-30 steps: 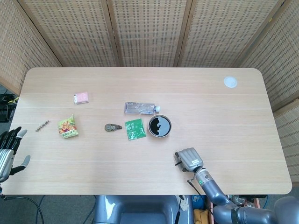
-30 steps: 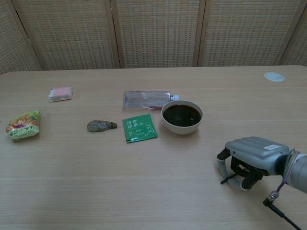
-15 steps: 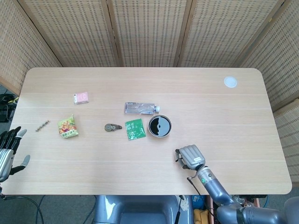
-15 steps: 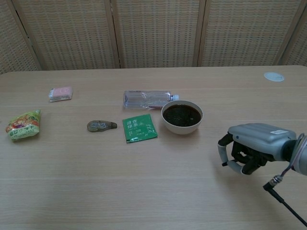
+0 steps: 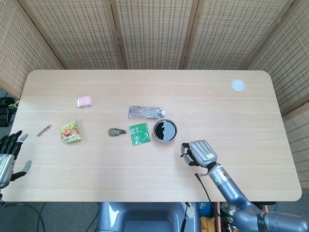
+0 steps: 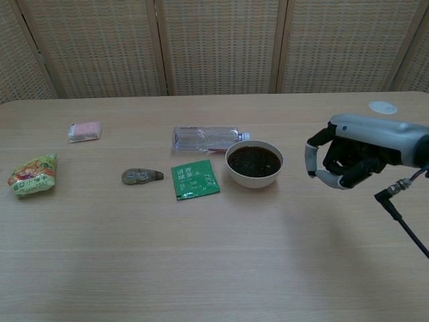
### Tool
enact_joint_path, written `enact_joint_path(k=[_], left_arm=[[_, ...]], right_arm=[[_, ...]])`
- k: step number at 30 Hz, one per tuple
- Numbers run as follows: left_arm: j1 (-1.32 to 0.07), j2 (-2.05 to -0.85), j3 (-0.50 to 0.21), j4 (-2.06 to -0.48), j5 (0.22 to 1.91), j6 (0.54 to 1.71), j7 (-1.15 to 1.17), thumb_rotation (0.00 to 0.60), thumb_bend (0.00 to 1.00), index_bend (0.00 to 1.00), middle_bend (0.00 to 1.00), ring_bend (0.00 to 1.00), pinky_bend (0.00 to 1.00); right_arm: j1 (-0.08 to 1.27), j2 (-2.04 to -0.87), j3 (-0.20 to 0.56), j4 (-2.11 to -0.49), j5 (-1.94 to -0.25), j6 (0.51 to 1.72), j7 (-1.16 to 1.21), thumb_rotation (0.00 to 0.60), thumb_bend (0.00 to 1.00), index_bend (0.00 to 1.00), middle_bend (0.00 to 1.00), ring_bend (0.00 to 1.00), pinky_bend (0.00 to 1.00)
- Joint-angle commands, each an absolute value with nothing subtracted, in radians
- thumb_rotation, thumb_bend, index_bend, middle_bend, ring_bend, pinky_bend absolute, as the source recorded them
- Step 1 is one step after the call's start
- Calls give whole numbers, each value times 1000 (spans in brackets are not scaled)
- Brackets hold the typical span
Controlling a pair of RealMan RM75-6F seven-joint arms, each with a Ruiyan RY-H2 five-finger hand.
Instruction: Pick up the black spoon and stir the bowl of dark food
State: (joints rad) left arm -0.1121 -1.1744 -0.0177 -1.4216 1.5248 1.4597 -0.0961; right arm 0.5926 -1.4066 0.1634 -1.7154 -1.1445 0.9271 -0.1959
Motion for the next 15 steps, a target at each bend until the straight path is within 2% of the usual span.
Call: enact_joint_path(k=[1,8,15], left_arm=[[-112,-1174,-18,-1423,1525,1461,-96,600,393,0,0,0,0],[-111,-1170,-18,-1430,1526,1462,-90,600,392,0,0,0,0],[-112,-1168,-15,-1439,1529,1460,-81,600,393,0,0,0,0]], right_arm=[[600,-1370,197,-1751,-1130,902,-127,600,712,652,950,969,1000],[622,-1292,279,-1788,-1085,797,109,600,715,660,950,969,1000],[651,-1277,344,-1768,-1054,694,312,600,724,671,950,969,1000]])
